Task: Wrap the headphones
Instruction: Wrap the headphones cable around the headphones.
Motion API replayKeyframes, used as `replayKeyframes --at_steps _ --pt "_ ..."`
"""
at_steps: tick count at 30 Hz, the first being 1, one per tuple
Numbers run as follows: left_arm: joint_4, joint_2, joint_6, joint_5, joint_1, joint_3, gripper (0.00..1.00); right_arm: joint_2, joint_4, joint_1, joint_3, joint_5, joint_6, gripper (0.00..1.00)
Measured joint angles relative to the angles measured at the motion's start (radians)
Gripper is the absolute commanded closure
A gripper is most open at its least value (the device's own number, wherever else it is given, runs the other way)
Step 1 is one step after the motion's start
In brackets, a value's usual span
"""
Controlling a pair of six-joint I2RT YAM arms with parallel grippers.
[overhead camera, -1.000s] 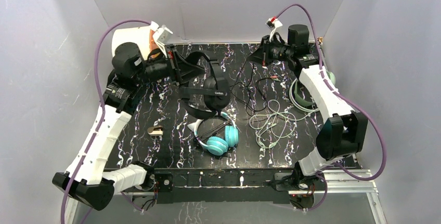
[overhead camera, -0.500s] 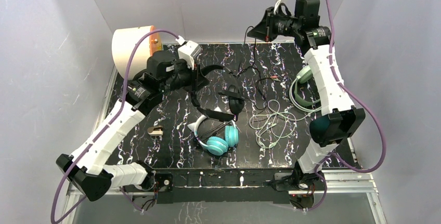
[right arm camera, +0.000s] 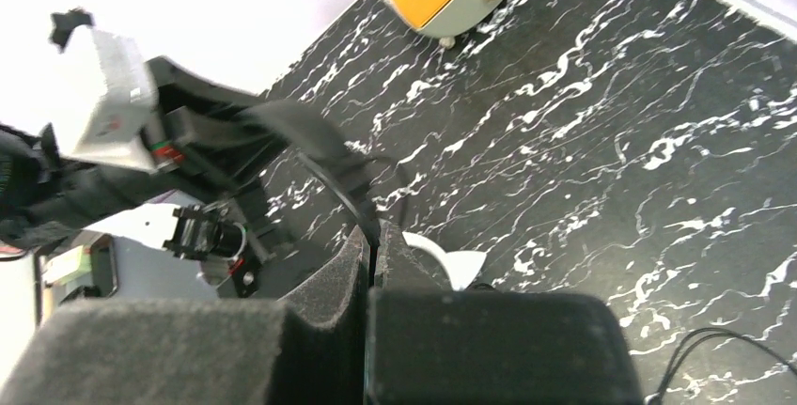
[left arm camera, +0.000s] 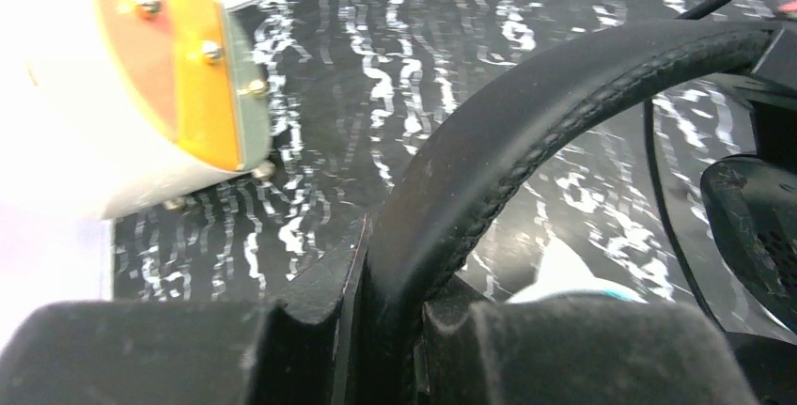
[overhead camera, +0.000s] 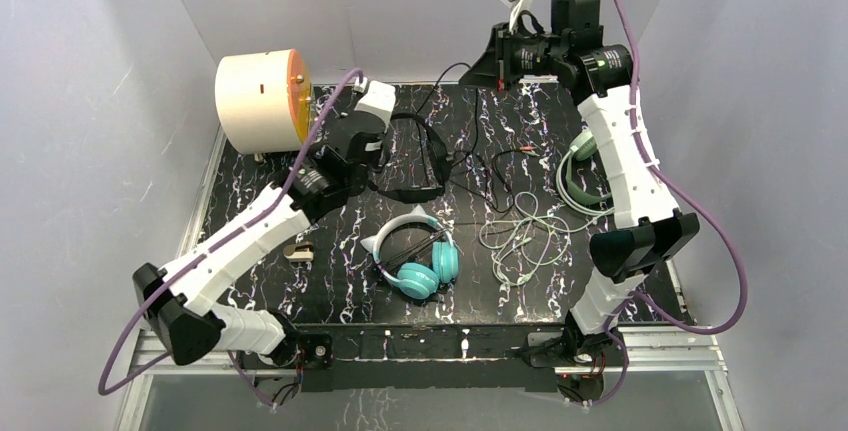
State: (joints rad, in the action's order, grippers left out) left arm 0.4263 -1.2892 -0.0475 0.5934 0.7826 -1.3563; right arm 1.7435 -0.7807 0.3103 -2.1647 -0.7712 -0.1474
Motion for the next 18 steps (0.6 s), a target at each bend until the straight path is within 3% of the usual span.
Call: replayKeyframes --at_steps 10,18 --pt "-0.058 -0.182 -0.033 0.411 0.010 -0.082 1.00 -0.002 -0.125 0.081 -0.014 0.017 0.002 1.00" --pt "-0.007 -0.314 -0.200 0.571 0.012 -0.288 1.00 -0.103 -0.103 0.149 0.067 0.093 -0.036 1.00"
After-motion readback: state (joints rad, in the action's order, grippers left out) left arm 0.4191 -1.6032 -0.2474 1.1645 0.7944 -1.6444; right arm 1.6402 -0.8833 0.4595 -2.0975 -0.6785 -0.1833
